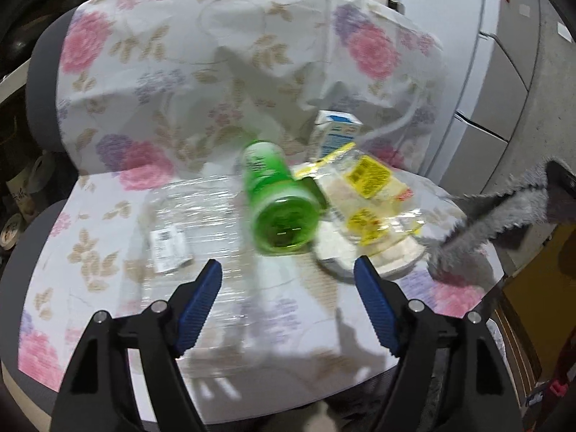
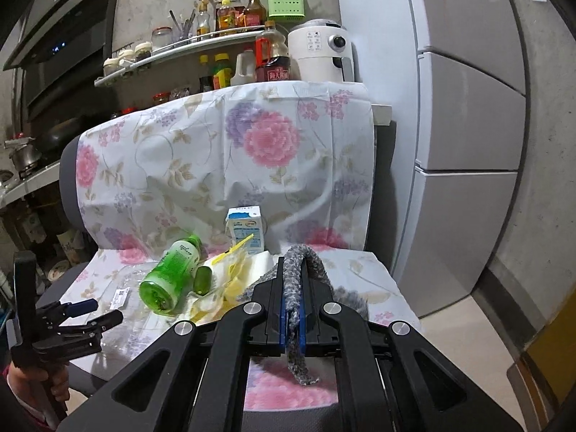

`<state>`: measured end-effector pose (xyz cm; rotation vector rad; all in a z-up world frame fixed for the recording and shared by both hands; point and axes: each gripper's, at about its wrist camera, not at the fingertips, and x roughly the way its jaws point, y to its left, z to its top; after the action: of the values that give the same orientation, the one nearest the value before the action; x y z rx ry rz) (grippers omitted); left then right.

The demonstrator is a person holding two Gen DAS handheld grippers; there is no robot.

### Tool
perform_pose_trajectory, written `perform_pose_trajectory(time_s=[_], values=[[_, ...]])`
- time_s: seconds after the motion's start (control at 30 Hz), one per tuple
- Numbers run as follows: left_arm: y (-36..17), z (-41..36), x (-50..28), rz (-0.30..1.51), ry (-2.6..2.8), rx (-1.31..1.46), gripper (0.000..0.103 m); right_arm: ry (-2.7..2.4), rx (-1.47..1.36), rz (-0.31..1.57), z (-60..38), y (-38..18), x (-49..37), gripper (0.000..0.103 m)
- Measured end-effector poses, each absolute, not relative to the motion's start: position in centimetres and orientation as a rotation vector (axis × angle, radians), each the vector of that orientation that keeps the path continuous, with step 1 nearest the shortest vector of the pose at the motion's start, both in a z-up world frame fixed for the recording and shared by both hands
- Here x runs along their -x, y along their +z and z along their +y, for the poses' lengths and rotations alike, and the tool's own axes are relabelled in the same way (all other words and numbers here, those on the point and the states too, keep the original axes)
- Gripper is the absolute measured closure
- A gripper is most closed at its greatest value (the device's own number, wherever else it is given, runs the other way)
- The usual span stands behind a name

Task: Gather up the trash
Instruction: 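Grasp the yellow snack wrapper with the left gripper while the right gripper holds the gray cloth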

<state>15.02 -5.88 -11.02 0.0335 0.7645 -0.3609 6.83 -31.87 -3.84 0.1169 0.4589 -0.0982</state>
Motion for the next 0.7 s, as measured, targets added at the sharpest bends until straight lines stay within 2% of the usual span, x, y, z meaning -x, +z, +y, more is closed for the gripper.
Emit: perform_pose_trajectory(time_s=[0.33,0.4,0.53,0.63,0.67,0.7], values=[[-12.5,-17.6,-16.3,0.769,-0.426,-0.211,0.029,0.018,-0.228,0.45,-37.6,-6.4,-8.3,0.098],[-13.3,-19.3,-17.1,0.775,-0.384,-0.271,0.032,0.033,-0.228,0.457,-38.2,-6.7,-8.4,0.098],[-14.5,-20.5,-18.0,0.788,-0.317,-0.332,0.048,0.057,-0.232,0.468,-38.7,-7.3,-8.7,0.098],[-14.8,-20.5,-18.4,0.782,-0.303,-0.356,0.065,0.061,-0.241,0.472,-38.8,-7.6,-8.7,0.098],[-14.4,-20.4,-18.4,0.764,-0.311,-0.356,0.077,0.06,-0.243,0.471,-38.9,-7.6,-8.6,0.098],[-14.1,-20.3,-18.4,0.756,-0.321,-0.349,0.079,0.057,-0.242,0.469,-38.9,-7.6,-8.7,0.098]])
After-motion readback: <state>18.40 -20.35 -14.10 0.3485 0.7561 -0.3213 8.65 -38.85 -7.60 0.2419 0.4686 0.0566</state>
